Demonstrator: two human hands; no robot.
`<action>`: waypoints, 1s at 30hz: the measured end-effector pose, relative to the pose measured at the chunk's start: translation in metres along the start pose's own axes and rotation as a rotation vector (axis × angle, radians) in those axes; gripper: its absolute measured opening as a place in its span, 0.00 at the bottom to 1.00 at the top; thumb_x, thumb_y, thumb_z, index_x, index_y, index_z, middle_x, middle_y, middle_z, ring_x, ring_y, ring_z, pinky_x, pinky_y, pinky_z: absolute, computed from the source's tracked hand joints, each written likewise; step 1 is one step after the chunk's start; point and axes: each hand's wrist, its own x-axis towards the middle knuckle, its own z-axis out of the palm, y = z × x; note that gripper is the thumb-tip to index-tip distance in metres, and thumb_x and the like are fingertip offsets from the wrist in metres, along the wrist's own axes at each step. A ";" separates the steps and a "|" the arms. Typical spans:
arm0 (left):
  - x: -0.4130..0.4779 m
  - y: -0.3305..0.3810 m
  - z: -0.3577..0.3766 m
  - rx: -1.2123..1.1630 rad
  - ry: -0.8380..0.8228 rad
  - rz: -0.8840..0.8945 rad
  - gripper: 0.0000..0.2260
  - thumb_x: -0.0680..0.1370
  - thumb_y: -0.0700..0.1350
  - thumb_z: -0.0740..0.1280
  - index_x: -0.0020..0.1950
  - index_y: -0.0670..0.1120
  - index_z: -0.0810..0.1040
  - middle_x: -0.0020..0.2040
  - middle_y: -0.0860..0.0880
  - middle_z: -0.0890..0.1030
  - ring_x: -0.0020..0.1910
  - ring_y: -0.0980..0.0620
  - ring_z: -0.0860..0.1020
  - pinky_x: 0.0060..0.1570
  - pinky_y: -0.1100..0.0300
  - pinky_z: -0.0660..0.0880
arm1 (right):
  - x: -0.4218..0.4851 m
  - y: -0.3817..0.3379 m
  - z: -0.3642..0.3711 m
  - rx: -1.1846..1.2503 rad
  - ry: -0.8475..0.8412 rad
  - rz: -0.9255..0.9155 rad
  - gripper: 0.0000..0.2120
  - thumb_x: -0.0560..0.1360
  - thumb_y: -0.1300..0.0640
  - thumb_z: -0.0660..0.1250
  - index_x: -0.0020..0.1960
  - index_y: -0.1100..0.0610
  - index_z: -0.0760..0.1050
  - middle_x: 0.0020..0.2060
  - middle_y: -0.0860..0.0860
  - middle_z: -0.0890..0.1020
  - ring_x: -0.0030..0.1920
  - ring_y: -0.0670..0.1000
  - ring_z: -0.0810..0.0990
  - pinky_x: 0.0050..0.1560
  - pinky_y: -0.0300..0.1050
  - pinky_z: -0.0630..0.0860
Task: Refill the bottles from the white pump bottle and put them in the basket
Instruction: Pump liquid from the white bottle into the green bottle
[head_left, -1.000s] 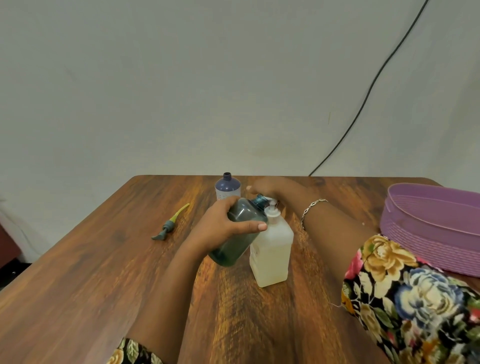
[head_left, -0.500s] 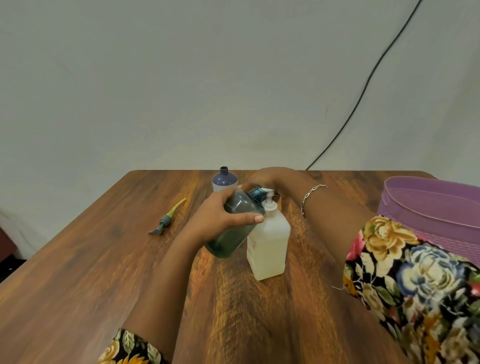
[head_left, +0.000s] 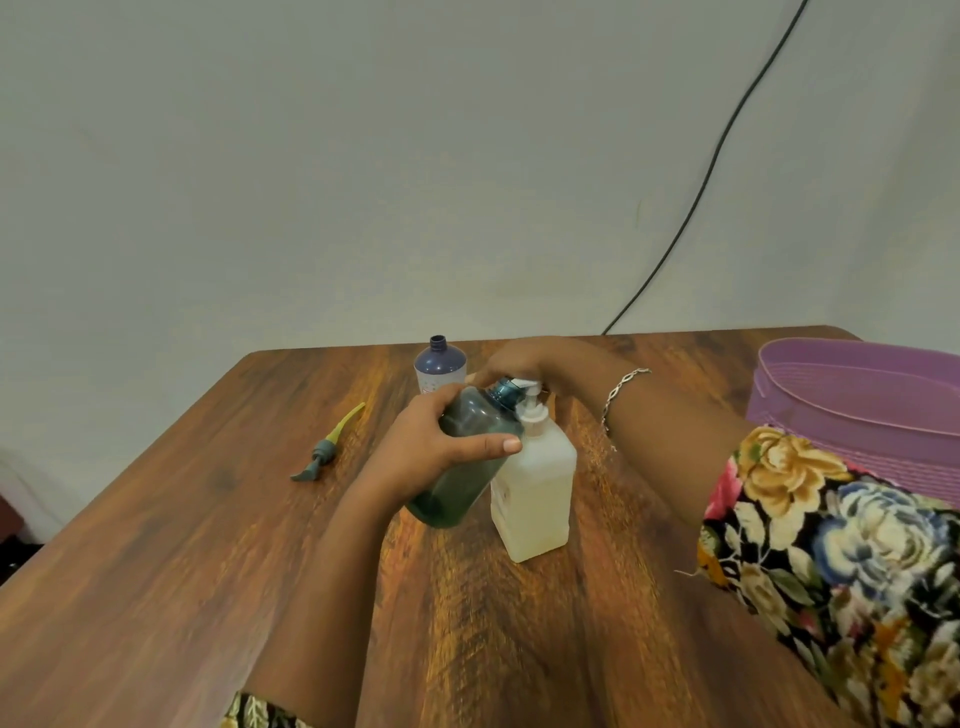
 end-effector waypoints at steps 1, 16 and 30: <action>0.000 0.002 -0.002 0.005 0.001 0.005 0.42 0.53 0.69 0.68 0.63 0.50 0.72 0.55 0.52 0.78 0.52 0.52 0.78 0.54 0.55 0.76 | -0.002 -0.001 -0.002 0.016 -0.021 -0.012 0.11 0.80 0.53 0.58 0.56 0.60 0.70 0.41 0.56 0.74 0.41 0.53 0.74 0.40 0.43 0.70; 0.002 -0.003 0.002 -0.007 -0.006 -0.008 0.38 0.53 0.68 0.68 0.59 0.51 0.73 0.52 0.54 0.79 0.50 0.54 0.78 0.49 0.61 0.76 | 0.022 0.007 0.004 -0.107 0.171 -0.005 0.13 0.78 0.53 0.63 0.42 0.62 0.75 0.35 0.54 0.75 0.30 0.49 0.73 0.33 0.41 0.70; 0.000 -0.002 0.001 -0.009 -0.021 -0.024 0.39 0.57 0.66 0.74 0.62 0.48 0.73 0.54 0.51 0.79 0.51 0.52 0.77 0.49 0.61 0.76 | 0.024 0.005 0.006 -0.328 0.185 0.029 0.14 0.78 0.57 0.62 0.35 0.62 0.71 0.30 0.54 0.72 0.27 0.49 0.70 0.29 0.39 0.69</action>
